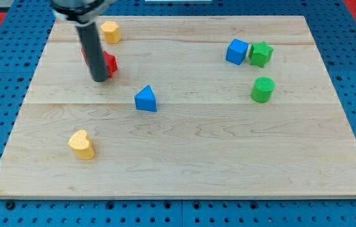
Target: Drag the blue triangle slightly to the top
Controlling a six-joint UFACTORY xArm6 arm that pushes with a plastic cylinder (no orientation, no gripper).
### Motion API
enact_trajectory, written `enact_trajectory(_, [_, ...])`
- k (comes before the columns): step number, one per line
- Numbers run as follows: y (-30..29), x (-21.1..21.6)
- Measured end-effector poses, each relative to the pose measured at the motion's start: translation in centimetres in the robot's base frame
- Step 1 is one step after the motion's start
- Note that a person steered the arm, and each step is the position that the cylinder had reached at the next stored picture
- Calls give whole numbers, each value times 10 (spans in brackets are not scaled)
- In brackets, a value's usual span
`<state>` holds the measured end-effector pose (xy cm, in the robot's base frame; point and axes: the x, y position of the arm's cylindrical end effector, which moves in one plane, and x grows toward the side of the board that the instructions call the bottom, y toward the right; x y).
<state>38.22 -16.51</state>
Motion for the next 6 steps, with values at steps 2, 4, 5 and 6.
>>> enact_trajectory(2, [-31,105])
enact_trajectory(4, [21,103])
enact_trajectory(5, [89,78])
enact_trajectory(6, [137,48])
